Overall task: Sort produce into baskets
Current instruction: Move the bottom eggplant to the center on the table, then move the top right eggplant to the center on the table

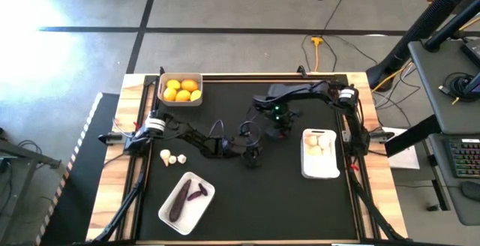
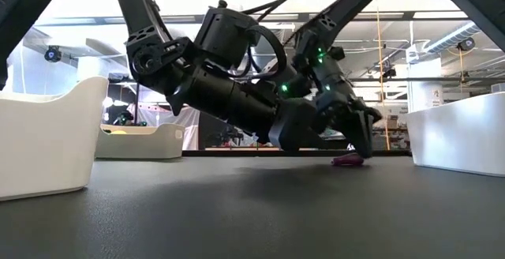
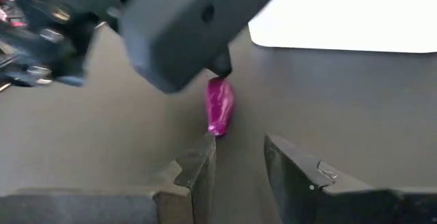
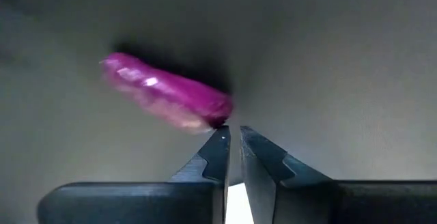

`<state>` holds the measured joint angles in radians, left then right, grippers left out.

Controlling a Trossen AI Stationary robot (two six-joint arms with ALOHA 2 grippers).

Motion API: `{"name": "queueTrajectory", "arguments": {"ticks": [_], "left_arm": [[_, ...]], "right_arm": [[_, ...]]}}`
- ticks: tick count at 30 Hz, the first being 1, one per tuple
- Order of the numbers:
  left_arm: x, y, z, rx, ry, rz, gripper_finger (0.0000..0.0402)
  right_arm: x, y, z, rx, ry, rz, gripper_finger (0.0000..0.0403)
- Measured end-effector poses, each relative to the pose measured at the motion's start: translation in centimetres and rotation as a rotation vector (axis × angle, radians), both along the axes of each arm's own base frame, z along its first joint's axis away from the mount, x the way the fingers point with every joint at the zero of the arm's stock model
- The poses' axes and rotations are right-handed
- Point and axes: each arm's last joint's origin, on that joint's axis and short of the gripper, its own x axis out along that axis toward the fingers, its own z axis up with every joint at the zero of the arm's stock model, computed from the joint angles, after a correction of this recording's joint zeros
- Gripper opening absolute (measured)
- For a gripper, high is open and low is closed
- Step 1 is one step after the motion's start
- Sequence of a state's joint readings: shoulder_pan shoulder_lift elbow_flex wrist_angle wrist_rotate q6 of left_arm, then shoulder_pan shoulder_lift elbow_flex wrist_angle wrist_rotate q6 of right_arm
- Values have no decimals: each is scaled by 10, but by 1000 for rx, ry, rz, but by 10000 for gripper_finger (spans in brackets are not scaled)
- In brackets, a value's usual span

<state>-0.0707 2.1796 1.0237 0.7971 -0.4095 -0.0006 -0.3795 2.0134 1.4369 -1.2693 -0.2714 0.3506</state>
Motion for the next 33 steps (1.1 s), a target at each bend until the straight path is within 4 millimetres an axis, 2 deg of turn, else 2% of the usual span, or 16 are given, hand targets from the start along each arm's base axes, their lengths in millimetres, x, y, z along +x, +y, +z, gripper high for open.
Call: {"name": "queueTrajectory", "arguments": {"ticks": [6, 11, 16, 25, 29, 33], "left_arm": [[0, 1, 0, 1, -1, 1, 110], [0, 1, 0, 3, -2, 0, 110], [-1, 1, 0, 15, 4, -5, 110], [-1, 1, -1, 16, 9, -5, 110], [-1, 1, -1, 16, 9, -5, 110], [-1, 1, -1, 16, 8, -5, 110]], "right_arm": [[9, -4, 20, -32, -24, 75, 27], [-3, -25, 28, -268, 124, 155, 27], [-28, -58, 29, -480, 340, 182, 27], [-90, -126, 25, -722, 601, -6, 27], [-116, -146, 17, -709, 640, -113, 27], [-134, -156, 13, -681, 666, -163, 27]]}}
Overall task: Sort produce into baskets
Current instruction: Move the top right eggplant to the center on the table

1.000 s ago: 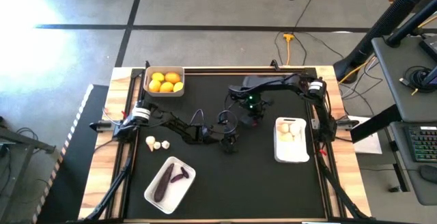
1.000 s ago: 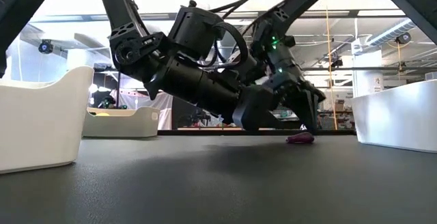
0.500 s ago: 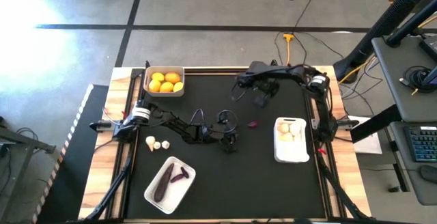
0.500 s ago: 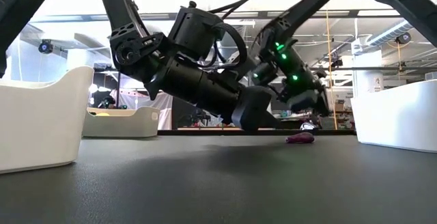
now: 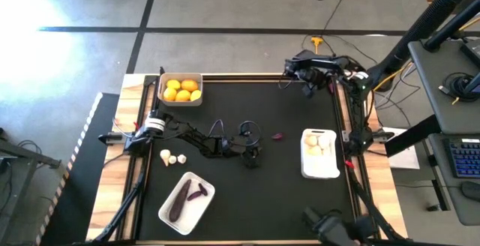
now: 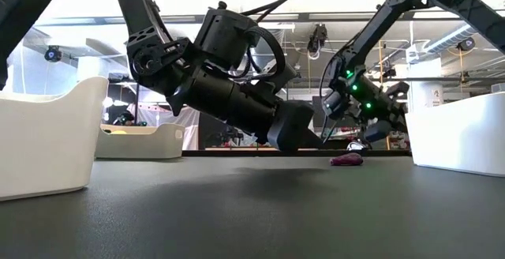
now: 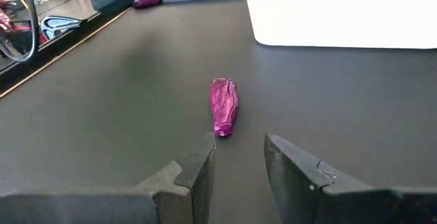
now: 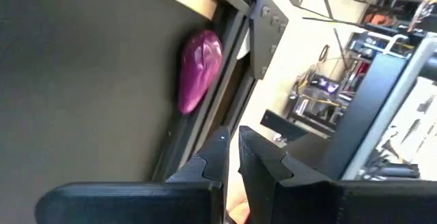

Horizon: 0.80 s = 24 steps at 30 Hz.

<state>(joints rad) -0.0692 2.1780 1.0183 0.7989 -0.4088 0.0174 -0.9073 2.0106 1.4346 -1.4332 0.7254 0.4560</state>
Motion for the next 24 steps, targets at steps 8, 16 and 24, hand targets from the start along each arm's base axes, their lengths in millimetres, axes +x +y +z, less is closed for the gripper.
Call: {"name": "queueTrajectory", "arguments": {"ticks": [8, 16, 24], "left_arm": [[0, 0, 0, 0, -2, 0, 110], [0, 0, 0, 0, 0, 0, 110], [0, 0, 0, 0, 0, 0, 110]], "right_arm": [[-14, -18, -5, -69, -51, -56, 27], [-26, -28, -8, -130, -75, -114, 27], [-28, -25, -22, -157, -52, -75, 27]]}}
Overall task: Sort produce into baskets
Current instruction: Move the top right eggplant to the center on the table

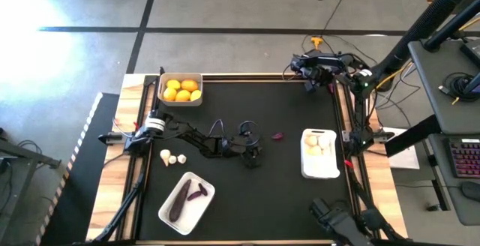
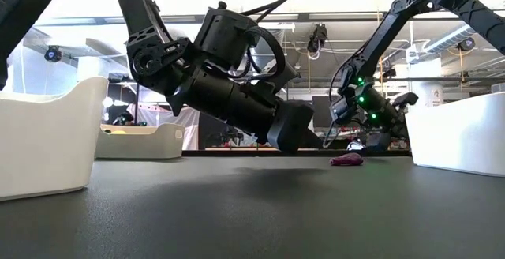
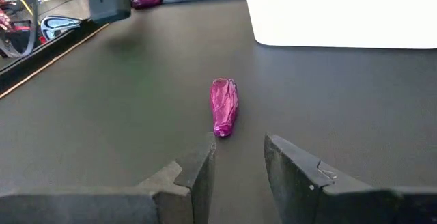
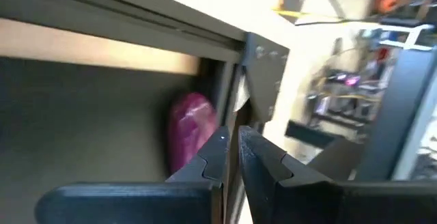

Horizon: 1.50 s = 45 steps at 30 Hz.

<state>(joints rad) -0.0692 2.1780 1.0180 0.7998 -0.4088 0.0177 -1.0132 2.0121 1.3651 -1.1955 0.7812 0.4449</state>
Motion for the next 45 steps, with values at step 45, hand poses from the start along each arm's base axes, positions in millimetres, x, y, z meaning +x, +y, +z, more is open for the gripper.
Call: {"name": "queueTrajectory", "arguments": {"ticks": [45], "left_arm": [[0, 0, 1, -1, -12, 0, 110]], "right_arm": [[34, 36, 11, 6, -44, 167, 27]]}}
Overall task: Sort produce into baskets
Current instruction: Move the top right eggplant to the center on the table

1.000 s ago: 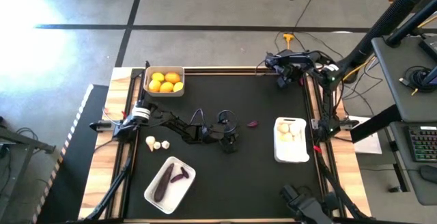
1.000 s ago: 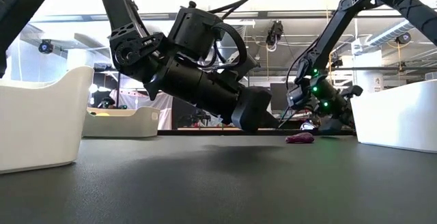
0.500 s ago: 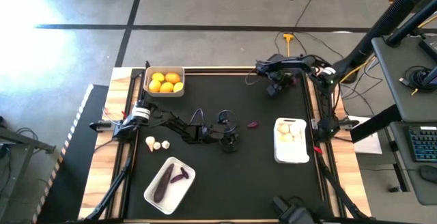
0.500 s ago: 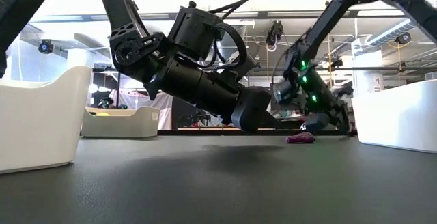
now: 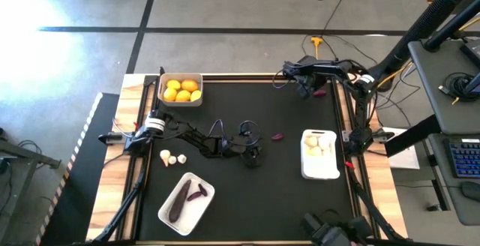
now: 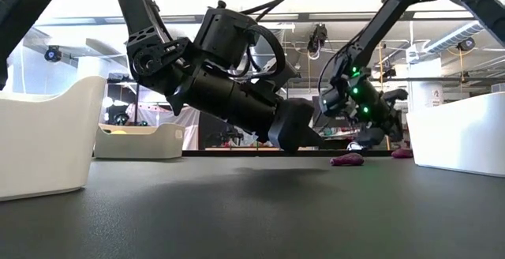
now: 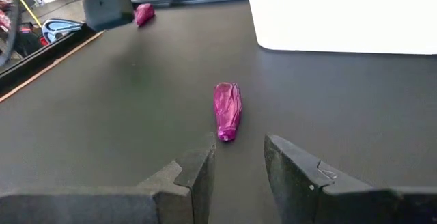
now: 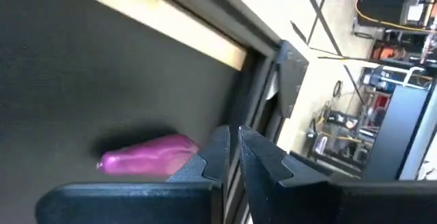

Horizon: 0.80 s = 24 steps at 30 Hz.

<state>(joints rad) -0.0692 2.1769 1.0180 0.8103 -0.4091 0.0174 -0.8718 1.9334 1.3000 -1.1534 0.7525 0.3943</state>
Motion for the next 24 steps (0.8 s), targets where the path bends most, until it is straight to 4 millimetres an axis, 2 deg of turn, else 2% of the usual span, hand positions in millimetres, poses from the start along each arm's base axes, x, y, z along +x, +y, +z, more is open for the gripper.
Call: {"name": "queueTrajectory", "arguments": {"ticks": [8, 12, 19, 24], "left_arm": [[0, 0, 0, 0, 3, 0, 110], [0, 0, -1, 0, 5, 0, 110], [0, 0, 0, 0, 4, 0, 110], [0, 0, 0, 0, 2, 0, 110]], "right_arm": [[-3, -3, -27, 119, -7, -46, 27], [4, 3, -29, 189, -82, -71, 27], [27, 31, -24, 275, -120, -37, 27], [39, 56, -13, 268, -15, 15, 27]]}}
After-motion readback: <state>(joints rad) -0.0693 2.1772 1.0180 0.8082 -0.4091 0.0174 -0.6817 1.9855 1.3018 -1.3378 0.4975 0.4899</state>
